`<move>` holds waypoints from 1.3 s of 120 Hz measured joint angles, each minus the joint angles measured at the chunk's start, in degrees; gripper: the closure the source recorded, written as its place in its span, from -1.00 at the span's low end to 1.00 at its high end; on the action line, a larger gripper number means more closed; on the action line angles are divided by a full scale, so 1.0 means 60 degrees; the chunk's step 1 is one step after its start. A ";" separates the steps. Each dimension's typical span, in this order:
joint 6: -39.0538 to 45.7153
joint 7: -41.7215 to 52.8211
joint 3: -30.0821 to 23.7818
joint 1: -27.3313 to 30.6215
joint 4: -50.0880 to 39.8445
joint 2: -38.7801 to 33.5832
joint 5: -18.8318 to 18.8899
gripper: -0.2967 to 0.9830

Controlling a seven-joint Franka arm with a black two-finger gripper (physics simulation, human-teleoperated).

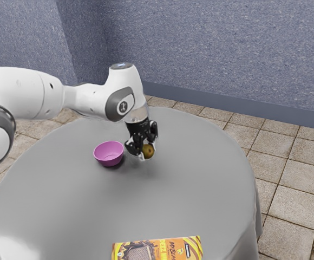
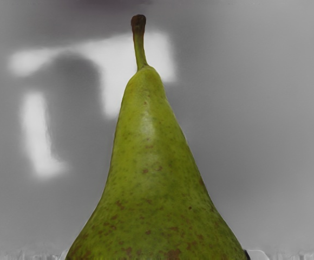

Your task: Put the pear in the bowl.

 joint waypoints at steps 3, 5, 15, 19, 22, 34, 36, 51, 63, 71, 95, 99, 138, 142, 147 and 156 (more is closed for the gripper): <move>-0.0101 -0.0002 -0.0001 -0.0001 0.0000 -0.0173 0.0003 0.12; -0.0166 -0.0003 -0.0004 -0.0003 0.0000 -0.0282 0.0005 0.12; -0.0502 -0.0008 0.0025 0.0001 0.0001 -0.0738 0.0023 0.13; -0.0623 -0.0010 0.0060 -0.0001 0.0002 -0.0856 0.0032 0.13; -0.0709 -0.0010 0.0135 0.0001 0.0002 -0.0907 0.0038 0.13; -0.1034 -0.0009 0.0594 0.0014 0.0002 -0.0977 0.0068 0.13; -0.1085 -0.0008 0.0663 0.0019 0.0001 -0.0981 0.0071 0.13; -0.1365 -0.0002 0.1171 0.0009 -0.0004 -0.0993 0.0085 0.13; -0.1487 0.0003 0.1561 0.0015 -0.0168 -0.0992 0.0090 0.13; -0.1509 0.0008 0.1709 0.0019 -0.0281 -0.0976 0.0091 0.13; -0.1469 0.0037 0.2054 0.0047 -0.0109 -0.0572 0.0083 0.12; -0.1429 0.0048 0.2067 0.0052 -0.0028 -0.0452 0.0073 0.11; -0.1227 0.0137 0.2150 0.0091 0.0427 0.0029 0.0008 0.09; -0.1219 0.0143 0.2145 0.0095 0.0450 0.0063 0.0004 0.09; -0.1211 0.0151 0.2154 0.0098 0.0469 0.0094 -0.0001 0.09; -0.1195 0.0163 0.2193 0.0099 0.0481 0.0143 -0.0023 0.07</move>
